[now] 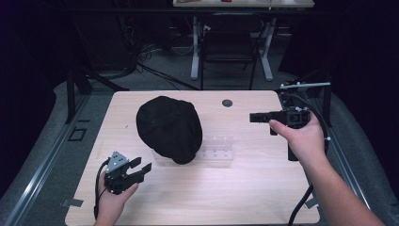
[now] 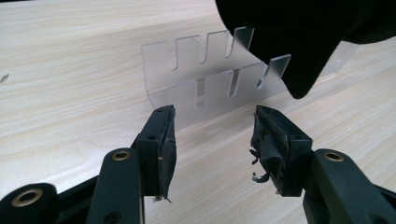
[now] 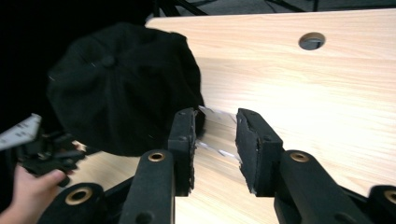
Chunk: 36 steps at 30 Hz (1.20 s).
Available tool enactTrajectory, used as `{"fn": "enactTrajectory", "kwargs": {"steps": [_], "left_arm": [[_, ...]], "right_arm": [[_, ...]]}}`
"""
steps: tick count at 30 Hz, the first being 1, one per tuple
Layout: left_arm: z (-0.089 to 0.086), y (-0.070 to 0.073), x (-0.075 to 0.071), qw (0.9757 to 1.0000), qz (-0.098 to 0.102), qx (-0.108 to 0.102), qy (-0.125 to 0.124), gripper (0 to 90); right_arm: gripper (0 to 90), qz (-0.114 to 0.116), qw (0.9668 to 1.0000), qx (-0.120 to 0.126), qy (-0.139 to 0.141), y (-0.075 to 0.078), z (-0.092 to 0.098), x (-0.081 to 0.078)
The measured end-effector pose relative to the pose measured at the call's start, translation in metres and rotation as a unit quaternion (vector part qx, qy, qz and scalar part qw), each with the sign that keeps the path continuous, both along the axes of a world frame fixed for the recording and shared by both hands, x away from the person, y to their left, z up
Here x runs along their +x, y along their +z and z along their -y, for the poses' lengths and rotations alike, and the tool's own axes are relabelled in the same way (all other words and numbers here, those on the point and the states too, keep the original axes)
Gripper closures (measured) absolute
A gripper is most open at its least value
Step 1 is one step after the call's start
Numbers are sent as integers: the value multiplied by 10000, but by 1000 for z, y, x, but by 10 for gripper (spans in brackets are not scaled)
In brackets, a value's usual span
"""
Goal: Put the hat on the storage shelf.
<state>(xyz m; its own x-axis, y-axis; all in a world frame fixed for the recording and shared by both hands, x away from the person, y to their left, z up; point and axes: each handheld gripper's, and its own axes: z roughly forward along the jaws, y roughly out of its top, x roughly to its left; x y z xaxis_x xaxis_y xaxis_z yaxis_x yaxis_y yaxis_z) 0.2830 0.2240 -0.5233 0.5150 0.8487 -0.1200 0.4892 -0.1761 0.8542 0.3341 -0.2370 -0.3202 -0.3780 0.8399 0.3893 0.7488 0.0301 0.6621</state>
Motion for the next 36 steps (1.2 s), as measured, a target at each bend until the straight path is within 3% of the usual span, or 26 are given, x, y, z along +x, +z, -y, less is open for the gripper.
{"fn": "enactTrajectory", "kwargs": {"steps": [4,15,24,31,36], "left_arm": [[-2,-5,0,9999,-20,120,-6,494],[-6,-12,1,9999,-89,33,69,482],[-11,-18,3,9998,-159,15,134,475],[-13,-23,4,9996,-245,-33,134,473],[-12,-26,5,9995,-301,-2,101,467]], "right_arm": [[647,31,9999,-124,45,-9,0,-6],[582,192,9987,-460,42,-45,10,-28],[538,335,9946,-978,69,-82,15,-49],[503,407,9949,-923,3,-112,19,-59],[484,426,9936,-1043,-84,-132,23,-64]]}}
